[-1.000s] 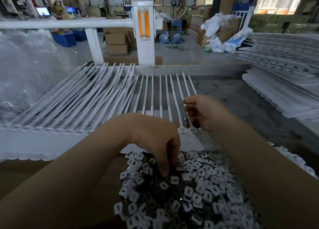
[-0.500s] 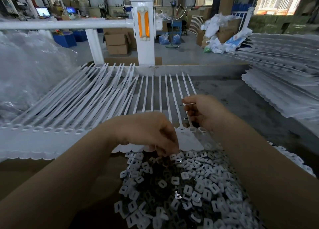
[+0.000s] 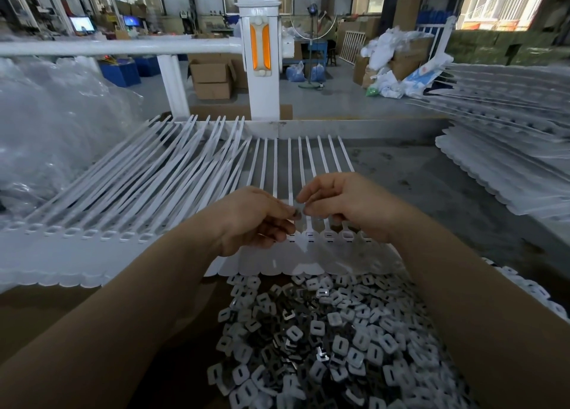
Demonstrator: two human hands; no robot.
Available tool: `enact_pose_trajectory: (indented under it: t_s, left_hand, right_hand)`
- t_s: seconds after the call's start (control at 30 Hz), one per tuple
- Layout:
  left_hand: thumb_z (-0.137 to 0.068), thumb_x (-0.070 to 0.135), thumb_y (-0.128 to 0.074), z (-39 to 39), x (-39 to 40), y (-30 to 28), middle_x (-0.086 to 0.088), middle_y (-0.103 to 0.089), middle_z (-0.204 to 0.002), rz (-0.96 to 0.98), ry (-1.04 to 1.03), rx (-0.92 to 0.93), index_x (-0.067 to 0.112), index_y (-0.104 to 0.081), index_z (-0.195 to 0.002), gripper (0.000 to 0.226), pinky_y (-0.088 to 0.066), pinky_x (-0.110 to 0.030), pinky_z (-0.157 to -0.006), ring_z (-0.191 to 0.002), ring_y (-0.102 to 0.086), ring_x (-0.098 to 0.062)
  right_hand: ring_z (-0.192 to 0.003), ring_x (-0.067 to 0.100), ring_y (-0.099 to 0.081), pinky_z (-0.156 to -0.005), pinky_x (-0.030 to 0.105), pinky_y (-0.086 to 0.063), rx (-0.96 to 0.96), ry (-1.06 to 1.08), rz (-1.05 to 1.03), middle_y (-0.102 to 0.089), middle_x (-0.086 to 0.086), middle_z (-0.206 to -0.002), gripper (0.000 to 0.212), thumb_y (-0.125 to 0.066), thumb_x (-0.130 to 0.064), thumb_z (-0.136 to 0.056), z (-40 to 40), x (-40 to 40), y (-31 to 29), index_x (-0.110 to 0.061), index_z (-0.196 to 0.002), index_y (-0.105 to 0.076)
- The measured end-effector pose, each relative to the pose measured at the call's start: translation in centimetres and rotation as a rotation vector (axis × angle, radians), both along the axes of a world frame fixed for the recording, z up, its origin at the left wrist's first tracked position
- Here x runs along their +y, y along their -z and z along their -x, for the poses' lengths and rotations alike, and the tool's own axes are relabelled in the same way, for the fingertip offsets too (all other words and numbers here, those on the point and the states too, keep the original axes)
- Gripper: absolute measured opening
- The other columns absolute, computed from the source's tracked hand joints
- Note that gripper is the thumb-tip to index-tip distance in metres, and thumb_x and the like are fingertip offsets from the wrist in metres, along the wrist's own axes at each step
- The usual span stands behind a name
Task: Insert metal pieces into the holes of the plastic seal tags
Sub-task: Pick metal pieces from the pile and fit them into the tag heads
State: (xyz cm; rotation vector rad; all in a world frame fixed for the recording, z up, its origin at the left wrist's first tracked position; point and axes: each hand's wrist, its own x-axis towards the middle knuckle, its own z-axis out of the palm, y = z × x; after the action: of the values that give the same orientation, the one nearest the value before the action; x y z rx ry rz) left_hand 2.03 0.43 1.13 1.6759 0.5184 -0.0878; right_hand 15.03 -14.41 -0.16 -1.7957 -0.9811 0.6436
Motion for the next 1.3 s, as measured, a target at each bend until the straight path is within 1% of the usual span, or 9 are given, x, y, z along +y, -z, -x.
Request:
enact_pose_trajectory:
  t_s: [0.1,0.27,0.37,0.53,0.67,0.9,1.17,1.23,1.3]
  left_hand:
    - [-0.094,0.015,-0.061,0.0,0.0,0.0,-0.003,-0.068,-0.066,0.017,-0.025,0.021,0.007,-0.072,-0.087,0.016,-0.045,-0.020,-0.045,-0.053,-0.058,-0.011]
    - [-0.093,0.015,-0.061,0.0,0.0,0.0,-0.003,-0.066,-0.067,0.031,-0.009,0.038,0.008,-0.073,-0.083,0.017,-0.044,-0.020,-0.045,-0.052,-0.058,-0.010]
    - [-0.094,0.016,-0.060,0.0,-0.1,0.1,-0.001,-0.065,-0.064,0.028,0.014,0.032,0.008,-0.074,-0.083,0.019,-0.045,-0.019,-0.045,-0.052,-0.058,-0.009]
    - [-0.095,0.014,-0.059,-0.2,0.1,0.1,-0.003,-0.067,-0.067,-0.019,-0.002,-0.014,0.006,-0.074,-0.088,0.018,-0.046,-0.020,-0.046,-0.053,-0.059,-0.010]
    - [-0.093,0.014,-0.062,-0.2,0.6,0.1,-0.003,-0.067,-0.069,-0.031,-0.060,-0.081,0.007,-0.073,-0.087,0.013,-0.046,-0.021,-0.046,-0.053,-0.059,-0.011]
    - [-0.091,0.015,-0.066,-0.5,0.3,0.3,0.001,-0.067,-0.067,-0.153,-0.032,-0.137,0.010,-0.071,-0.088,0.008,-0.046,-0.019,-0.046,-0.053,-0.058,-0.009]
    - [-0.094,0.021,-0.061,-0.9,-0.1,0.8,0.005,-0.062,-0.063,-0.349,0.008,-0.174,0.014,-0.071,-0.082,0.017,-0.045,-0.024,-0.058,-0.057,-0.055,-0.006]
    - [-0.093,0.024,-0.061,-1.0,-0.3,0.8,0.002,-0.061,-0.065,-0.362,0.004,-0.185,0.010,-0.071,-0.083,0.020,-0.042,-0.029,-0.062,-0.061,-0.053,-0.010]
    - [-0.093,0.026,-0.061,-1.1,-0.6,0.9,0.002,-0.061,-0.067,-0.372,0.008,-0.202,0.009,-0.071,-0.085,0.021,-0.041,-0.025,-0.060,-0.061,-0.053,-0.009]
  right_hand:
    - [-0.069,0.005,-0.061,-0.061,0.023,-0.043,0.005,-0.042,-0.009,-0.075,-0.001,-0.085,0.022,-0.074,-0.009,-0.081,0.2,-0.1,-0.1,-0.031,-0.081,-0.076]
    - [-0.069,0.002,-0.058,-0.063,0.025,-0.043,-0.033,-0.022,-0.005,-0.075,-0.001,-0.088,0.006,-0.078,-0.024,-0.079,0.4,-0.1,-0.1,-0.028,-0.083,-0.076]
    - [-0.072,0.006,-0.057,-0.064,0.026,-0.043,-0.037,-0.003,0.021,-0.076,0.000,-0.090,0.007,-0.076,-0.029,-0.081,0.5,0.0,0.0,-0.024,-0.087,-0.076]
    - [-0.062,0.002,-0.056,-0.059,0.024,-0.043,-0.012,0.035,0.044,-0.072,-0.003,-0.074,0.007,-0.070,-0.026,-0.086,0.3,0.1,0.1,-0.020,-0.085,-0.074]
    - [-0.061,0.006,-0.056,-0.058,0.026,-0.043,0.036,0.084,0.023,-0.071,-0.003,-0.070,0.007,-0.068,-0.022,-0.088,0.2,0.2,0.2,-0.016,-0.086,-0.071]
    - [-0.058,0.004,-0.054,-0.056,0.025,-0.040,0.031,0.080,0.036,-0.067,-0.005,-0.065,0.009,-0.066,-0.020,-0.088,0.4,0.3,0.1,-0.013,-0.084,-0.071]
    - [-0.060,0.007,-0.052,-0.054,0.023,-0.039,0.041,0.086,0.059,-0.066,-0.005,-0.065,0.009,-0.067,-0.021,-0.088,0.4,0.2,-0.2,-0.014,-0.082,-0.071]
    - [-0.057,0.003,-0.053,-0.053,0.019,-0.039,0.027,0.151,0.015,-0.065,-0.008,-0.065,0.009,-0.066,-0.024,-0.089,0.4,0.4,-0.2,-0.018,-0.084,-0.071]
    - [-0.057,0.000,-0.055,-0.057,0.018,-0.039,-0.015,0.324,-0.045,-0.065,-0.010,-0.066,0.009,-0.064,-0.026,-0.091,0.2,0.6,-0.1,-0.020,-0.087,-0.069]
